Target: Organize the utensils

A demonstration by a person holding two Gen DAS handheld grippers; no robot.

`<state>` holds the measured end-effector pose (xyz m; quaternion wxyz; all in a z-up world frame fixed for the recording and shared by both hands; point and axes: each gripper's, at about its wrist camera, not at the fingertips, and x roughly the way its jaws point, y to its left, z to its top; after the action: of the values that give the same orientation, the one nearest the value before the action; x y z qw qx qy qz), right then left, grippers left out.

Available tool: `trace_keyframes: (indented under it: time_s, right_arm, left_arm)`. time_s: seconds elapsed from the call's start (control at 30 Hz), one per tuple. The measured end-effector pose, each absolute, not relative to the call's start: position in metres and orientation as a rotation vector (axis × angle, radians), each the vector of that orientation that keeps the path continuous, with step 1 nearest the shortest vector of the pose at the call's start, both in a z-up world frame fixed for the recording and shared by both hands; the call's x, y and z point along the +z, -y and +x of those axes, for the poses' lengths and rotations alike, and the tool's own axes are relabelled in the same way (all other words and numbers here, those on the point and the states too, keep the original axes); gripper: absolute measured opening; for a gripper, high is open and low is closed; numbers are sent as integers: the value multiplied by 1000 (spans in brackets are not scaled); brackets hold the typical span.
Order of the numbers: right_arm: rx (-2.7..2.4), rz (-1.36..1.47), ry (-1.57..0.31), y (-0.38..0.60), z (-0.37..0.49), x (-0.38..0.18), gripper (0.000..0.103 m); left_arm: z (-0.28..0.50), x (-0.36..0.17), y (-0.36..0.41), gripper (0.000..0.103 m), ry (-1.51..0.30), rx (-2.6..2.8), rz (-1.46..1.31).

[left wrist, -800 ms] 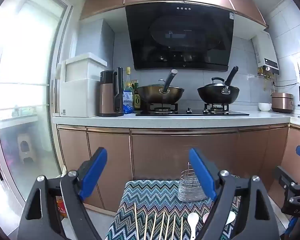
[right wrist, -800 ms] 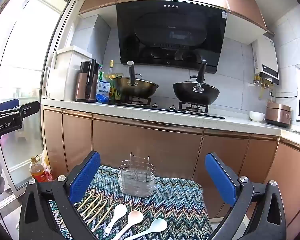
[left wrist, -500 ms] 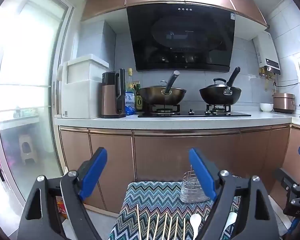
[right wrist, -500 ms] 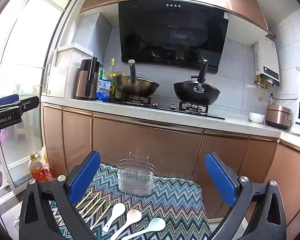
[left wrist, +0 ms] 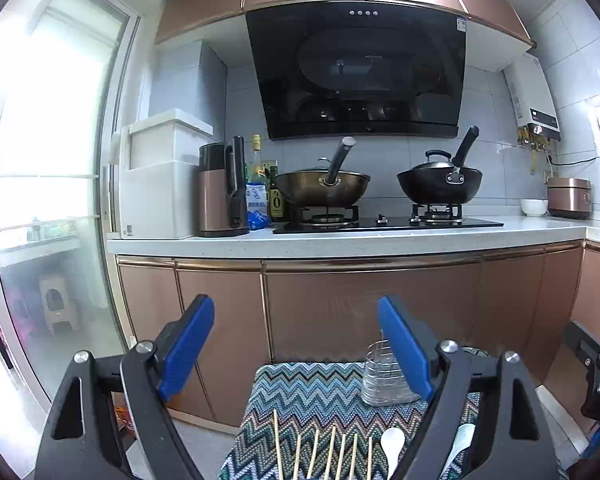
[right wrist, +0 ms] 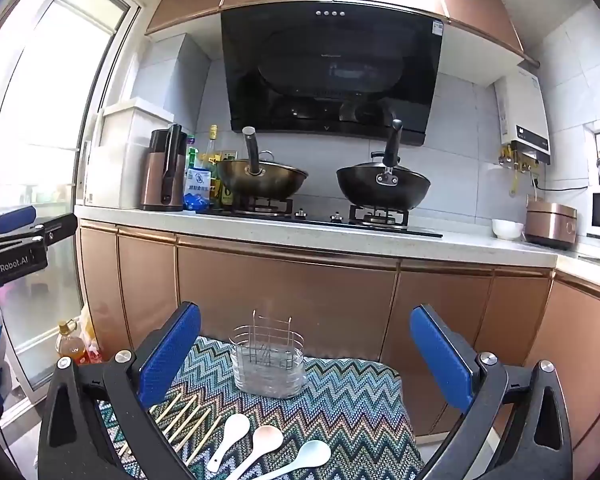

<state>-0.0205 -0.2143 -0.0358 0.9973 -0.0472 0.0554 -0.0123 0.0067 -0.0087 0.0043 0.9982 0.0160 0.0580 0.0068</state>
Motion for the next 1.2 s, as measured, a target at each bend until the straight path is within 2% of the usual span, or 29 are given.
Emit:
trace_keyframes:
  time_s: [1.2]
  right_arm:
    - [-41,-48,-103,223,-20,-32,103]
  left_arm:
    - [20,-3,21,84,-163,-46,6]
